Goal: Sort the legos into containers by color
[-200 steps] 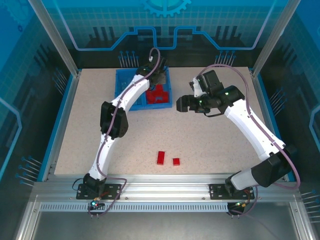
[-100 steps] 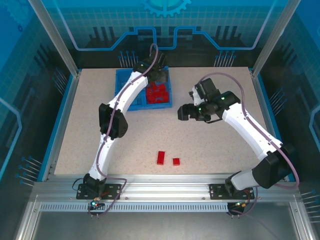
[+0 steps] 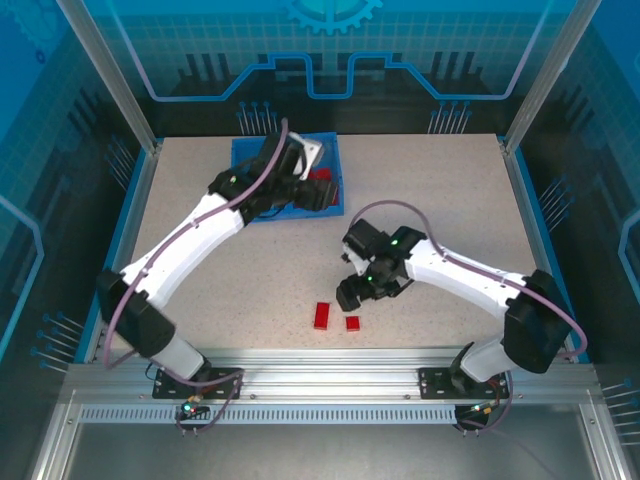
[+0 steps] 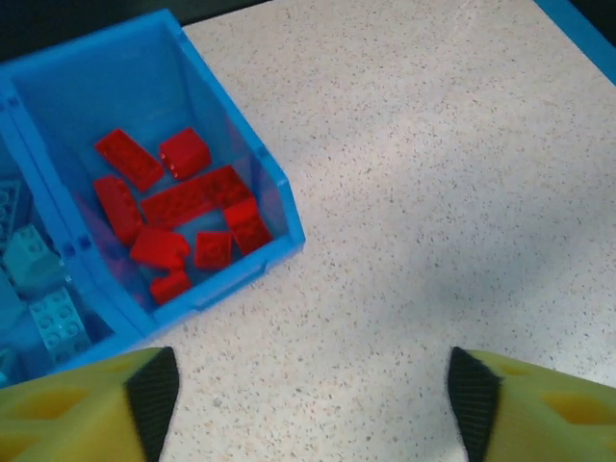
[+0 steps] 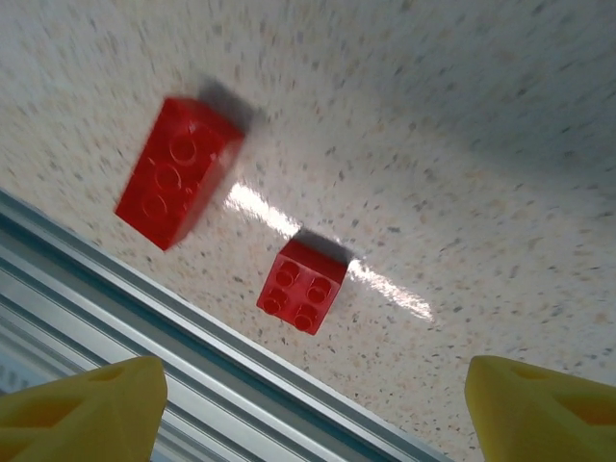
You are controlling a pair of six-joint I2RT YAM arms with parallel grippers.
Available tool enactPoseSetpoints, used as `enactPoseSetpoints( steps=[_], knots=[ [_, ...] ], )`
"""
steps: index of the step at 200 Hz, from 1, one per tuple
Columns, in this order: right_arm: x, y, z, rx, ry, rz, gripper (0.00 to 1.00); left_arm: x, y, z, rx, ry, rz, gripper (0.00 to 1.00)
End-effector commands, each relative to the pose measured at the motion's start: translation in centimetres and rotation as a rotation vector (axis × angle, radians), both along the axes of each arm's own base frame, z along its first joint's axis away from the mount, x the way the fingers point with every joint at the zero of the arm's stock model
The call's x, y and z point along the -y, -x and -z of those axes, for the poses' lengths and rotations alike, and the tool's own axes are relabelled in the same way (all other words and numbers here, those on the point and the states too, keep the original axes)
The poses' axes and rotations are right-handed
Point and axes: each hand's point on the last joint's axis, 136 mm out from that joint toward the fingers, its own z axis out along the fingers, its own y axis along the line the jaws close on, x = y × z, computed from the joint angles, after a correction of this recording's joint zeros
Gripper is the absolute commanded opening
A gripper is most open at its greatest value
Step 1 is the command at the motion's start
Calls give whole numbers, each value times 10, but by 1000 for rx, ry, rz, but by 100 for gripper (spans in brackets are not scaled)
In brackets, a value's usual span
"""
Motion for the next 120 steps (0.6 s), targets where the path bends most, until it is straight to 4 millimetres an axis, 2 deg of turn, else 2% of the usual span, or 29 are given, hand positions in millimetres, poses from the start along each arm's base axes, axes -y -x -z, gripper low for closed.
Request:
enactPoseSetpoints(
  steps=[1, 21, 49, 73, 120],
  knots=[
    [-4, 15, 28, -33, 50, -90, 84, -6, 20, 24, 7, 51, 17, 82],
    [-4, 22, 46, -61, 80, -125, 85, -21, 40, 43, 16, 63, -15, 86],
    [-5, 21, 60, -82, 104, -144, 85, -37, 58, 66, -9, 44, -43, 97],
    [-4, 20, 74, -90, 124, -148, 78, -44, 66, 82, -34, 9, -45, 99],
    [-4, 17, 93, -110, 158, -162, 62, -46, 66, 90, -34, -4, -43, 99]
  ],
)
